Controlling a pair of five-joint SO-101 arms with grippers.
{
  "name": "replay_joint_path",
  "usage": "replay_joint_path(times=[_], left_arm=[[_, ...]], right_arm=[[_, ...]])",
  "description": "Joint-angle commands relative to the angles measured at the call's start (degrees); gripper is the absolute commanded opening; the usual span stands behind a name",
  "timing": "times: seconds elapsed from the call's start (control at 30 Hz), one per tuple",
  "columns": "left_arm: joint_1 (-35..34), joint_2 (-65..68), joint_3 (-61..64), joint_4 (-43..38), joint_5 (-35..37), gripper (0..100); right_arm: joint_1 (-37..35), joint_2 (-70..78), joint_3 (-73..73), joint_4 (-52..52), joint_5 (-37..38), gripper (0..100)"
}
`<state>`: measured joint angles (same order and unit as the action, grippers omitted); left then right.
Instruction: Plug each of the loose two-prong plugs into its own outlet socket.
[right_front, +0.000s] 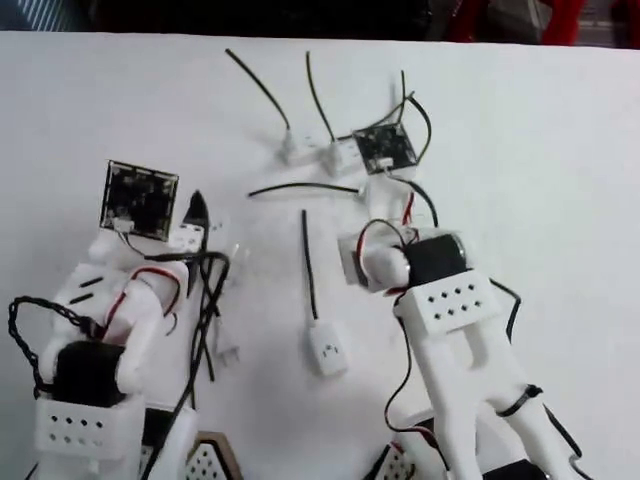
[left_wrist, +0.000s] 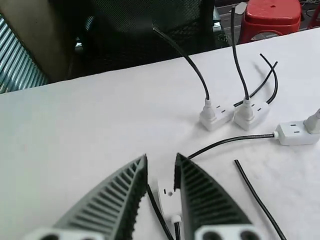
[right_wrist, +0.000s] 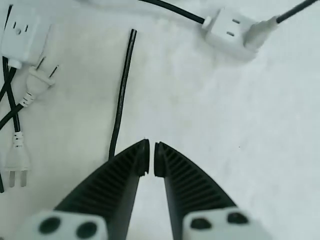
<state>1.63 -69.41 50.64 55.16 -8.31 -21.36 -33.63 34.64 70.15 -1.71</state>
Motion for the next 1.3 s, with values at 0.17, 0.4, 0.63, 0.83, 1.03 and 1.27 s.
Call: replay_joint_path(times=[0.17,0.4,0.63,0.83,1.03,1.27], left_arm=[[-12.18,-0.66,-14.42,10.64,-1.05,12],[-14.29,-0.92,-10.55,12.75,-0.7,12],[-14.29,-0.92,-2.81,7.38,-0.62,12],[-14.29,-0.92,0.44,6.15,-0.26,12],[-14.37,-0.92,0.44,6.15,2.2,12],[-14.37,-0.92,0.44,6.15,2.2,12]], right_arm=[[-10.77,-1.8,2.81,-11.91,-0.44,2.2],[-21.41,9.36,-1.14,-18.95,-1.05,13.8],[-25.54,27.74,-13.1,-22.64,-9.93,13.9],[-27.21,39.34,-17.67,-30.02,-9.85,13.8],[-25.63,47.52,-20.92,-32.13,-9.76,13.8],[-24.4,54.29,-22.68,-31.87,-9.32,13.5]])
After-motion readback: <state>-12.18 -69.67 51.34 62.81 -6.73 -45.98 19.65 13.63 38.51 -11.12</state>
